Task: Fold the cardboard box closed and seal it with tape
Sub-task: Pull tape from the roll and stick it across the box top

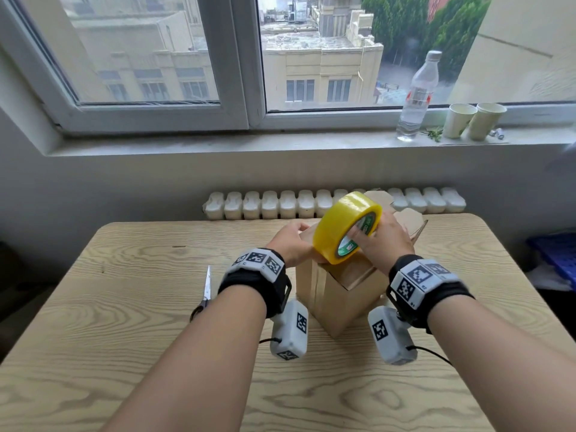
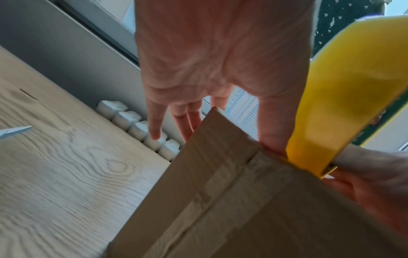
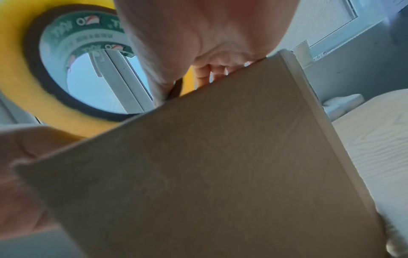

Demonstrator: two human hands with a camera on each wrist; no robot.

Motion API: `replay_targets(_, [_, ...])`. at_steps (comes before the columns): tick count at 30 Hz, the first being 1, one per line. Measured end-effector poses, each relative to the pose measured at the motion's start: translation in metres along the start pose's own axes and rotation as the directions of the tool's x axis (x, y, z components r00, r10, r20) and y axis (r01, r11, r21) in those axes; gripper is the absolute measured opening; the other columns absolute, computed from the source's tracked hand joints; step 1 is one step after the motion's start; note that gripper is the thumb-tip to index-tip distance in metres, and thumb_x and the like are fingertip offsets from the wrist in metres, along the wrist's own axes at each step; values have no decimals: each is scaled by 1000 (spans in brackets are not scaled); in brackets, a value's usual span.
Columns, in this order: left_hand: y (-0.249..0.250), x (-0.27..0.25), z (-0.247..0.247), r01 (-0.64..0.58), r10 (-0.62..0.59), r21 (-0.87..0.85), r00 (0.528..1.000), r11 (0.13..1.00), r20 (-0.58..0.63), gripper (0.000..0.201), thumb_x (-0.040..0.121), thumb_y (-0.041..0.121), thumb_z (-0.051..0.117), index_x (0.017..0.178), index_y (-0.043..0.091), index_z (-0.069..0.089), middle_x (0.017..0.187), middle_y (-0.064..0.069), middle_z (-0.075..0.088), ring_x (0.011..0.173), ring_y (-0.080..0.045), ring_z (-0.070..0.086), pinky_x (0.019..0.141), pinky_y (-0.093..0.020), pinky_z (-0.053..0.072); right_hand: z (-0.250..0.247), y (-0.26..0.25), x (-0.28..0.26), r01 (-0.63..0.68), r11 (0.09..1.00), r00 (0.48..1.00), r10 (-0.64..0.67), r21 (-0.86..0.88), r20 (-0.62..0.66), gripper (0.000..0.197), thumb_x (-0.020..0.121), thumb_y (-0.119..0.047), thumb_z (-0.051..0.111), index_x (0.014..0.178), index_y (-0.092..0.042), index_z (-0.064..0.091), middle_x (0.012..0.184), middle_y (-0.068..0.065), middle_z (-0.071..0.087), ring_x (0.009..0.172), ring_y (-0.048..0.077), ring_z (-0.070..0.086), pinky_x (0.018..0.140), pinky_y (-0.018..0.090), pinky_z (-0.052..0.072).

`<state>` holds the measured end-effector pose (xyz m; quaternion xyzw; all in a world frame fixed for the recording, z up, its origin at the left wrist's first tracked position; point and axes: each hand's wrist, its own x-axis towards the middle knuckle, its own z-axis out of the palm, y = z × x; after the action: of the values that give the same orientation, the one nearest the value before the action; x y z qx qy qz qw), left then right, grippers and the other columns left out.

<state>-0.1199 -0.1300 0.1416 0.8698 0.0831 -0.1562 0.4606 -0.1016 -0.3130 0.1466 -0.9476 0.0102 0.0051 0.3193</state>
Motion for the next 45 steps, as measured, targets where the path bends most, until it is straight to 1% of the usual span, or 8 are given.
replay_targets(8, [15, -16, -15, 23, -30, 73, 995, 997, 99, 84, 61, 30, 87, 134, 20, 45, 122, -2, 61, 111, -19, 59, 95, -36, 49, -17, -1, -8, -1, 1000, 1000, 1, -11, -3, 43, 80, -51, 67, 107, -18, 59, 105, 3, 60, 101, 24, 58, 83, 35, 46])
replay_targets(15, [17, -21, -16, -55, 41, 136, 993, 989, 108, 112, 32, 38, 80, 136, 25, 43, 123, -3, 62, 111, -23, 61, 94, -46, 52, -23, -6, -35, -83, 996, 989, 88, 46, -118, 36, 83, -45, 64, 103, -15, 59, 106, 1, 61, 100, 21, 57, 81, 32, 43])
replay_targets(19, [23, -42, -24, -84, 64, 166, 991, 983, 118, 94, 50, 18, 81, 136, 21, 44, 126, -7, 60, 110, -25, 60, 93, -47, 52, -25, -15, -53, -140, 990, 981, 142, 30, -131, 17, 85, -39, 59, 80, -22, 57, 89, 0, 64, 87, 21, 59, 72, 30, 43])
replay_targets(22, [21, -52, -31, -105, 87, 175, 990, 979, 109, 85, 64, 15, 81, 139, 19, 43, 129, -7, 56, 115, -23, 56, 97, -44, 50, -22, -23, -69, -160, 987, 982, 159, 2, -104, 21, 85, -34, 58, 67, -25, 53, 82, -1, 63, 85, 22, 59, 71, 29, 42])
replay_targets(27, [16, -61, -41, -177, 155, 184, 980, 967, 128, 73, 70, 11, 79, 136, 20, 48, 138, -7, 51, 126, -20, 50, 101, -38, 47, -8, -39, -91, -189, 982, 977, 189, 3, -95, 18, 83, -36, 60, 68, -26, 57, 83, 2, 67, 85, 23, 62, 75, 32, 49])
replay_targets(32, [11, -71, -49, -207, 174, 174, 967, 963, 184, 70, 74, 6, 76, 137, 15, 46, 132, -8, 55, 108, -16, 55, 85, -29, 47, 2, -51, -103, -188, 982, 976, 189, 23, -104, 13, 82, -36, 60, 75, -24, 62, 79, 1, 69, 83, 21, 64, 77, 34, 53])
replay_targets(37, [6, -74, -51, -227, 189, 168, 958, 959, 216, 67, 75, 3, 75, 135, 15, 48, 128, -5, 57, 100, -15, 54, 81, -28, 44, 15, -61, -109, -206, 978, 973, 209, 40, -101, 17, 83, -37, 61, 71, -25, 60, 79, 0, 70, 83, 21, 65, 79, 35, 54])
replay_targets(45, [-37, -62, -68, -166, 140, 174, 978, 971, 152, 63, 77, 3, 74, 134, 17, 51, 137, -10, 52, 123, -23, 52, 99, -35, 47, 31, -62, -127, -304, 950, 950, 308, 73, -48, 20, 74, -33, 59, 57, -22, 62, 72, 1, 71, 76, 22, 68, 77, 37, 57])
